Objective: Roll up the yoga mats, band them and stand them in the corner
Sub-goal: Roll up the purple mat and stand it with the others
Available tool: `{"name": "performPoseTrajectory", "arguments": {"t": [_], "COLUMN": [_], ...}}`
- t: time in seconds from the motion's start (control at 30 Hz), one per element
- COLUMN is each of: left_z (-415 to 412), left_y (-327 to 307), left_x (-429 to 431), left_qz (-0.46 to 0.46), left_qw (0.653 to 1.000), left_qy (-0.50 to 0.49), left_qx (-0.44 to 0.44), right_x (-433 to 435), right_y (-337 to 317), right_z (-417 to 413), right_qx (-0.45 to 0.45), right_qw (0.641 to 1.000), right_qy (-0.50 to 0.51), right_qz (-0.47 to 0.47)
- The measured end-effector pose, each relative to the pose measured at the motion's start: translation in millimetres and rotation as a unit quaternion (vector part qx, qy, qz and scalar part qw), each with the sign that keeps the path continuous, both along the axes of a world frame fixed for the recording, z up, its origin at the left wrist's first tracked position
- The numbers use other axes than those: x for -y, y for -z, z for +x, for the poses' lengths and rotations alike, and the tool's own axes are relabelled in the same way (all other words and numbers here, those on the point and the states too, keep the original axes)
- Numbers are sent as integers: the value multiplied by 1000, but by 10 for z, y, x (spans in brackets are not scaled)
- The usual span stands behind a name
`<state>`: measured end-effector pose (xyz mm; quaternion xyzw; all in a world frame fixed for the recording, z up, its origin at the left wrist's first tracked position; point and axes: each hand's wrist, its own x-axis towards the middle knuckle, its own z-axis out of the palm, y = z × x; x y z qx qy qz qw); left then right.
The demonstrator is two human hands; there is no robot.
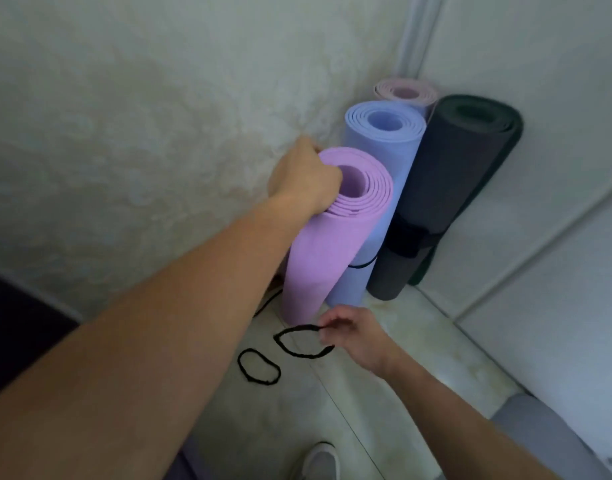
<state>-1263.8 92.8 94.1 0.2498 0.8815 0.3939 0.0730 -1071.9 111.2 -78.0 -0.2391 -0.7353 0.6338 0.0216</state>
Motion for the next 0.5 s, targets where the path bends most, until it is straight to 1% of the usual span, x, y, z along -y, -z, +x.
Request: {"name": "performPoseTrajectory", "arguments": {"t": [0.07, 0.1, 0.2, 0.27, 0.4, 0.5], "left_z": [170, 229, 332, 334, 269, 239], "left_y": [-37, -61, -112, -112, -75, 30], "left_x": [33, 49, 123, 182, 326, 400], "left_qz": [-6, -8, -10, -8, 32, 81], "left_qw": [1000, 1000, 1000, 1000, 998, 994], "left_qy": [2, -4, -15, -2, 45, 67], "left_qx": [-1, -3, -13, -22, -27, 8], "right_x": [-74, -103, -148, -161, -192, -184], "right_y": [-499, -745, -1376, -1672, -1921, -1932], "right_z": [83, 114, 145, 98, -112, -334], "right_qx": [-58, -82, -141, -174, -215, -195], "right_qw": [998, 996, 988, 978, 949, 934], "right_qy": [15, 20, 58, 106, 213, 270], "right_qz": [-30, -27, 9, 39, 93, 129]}}
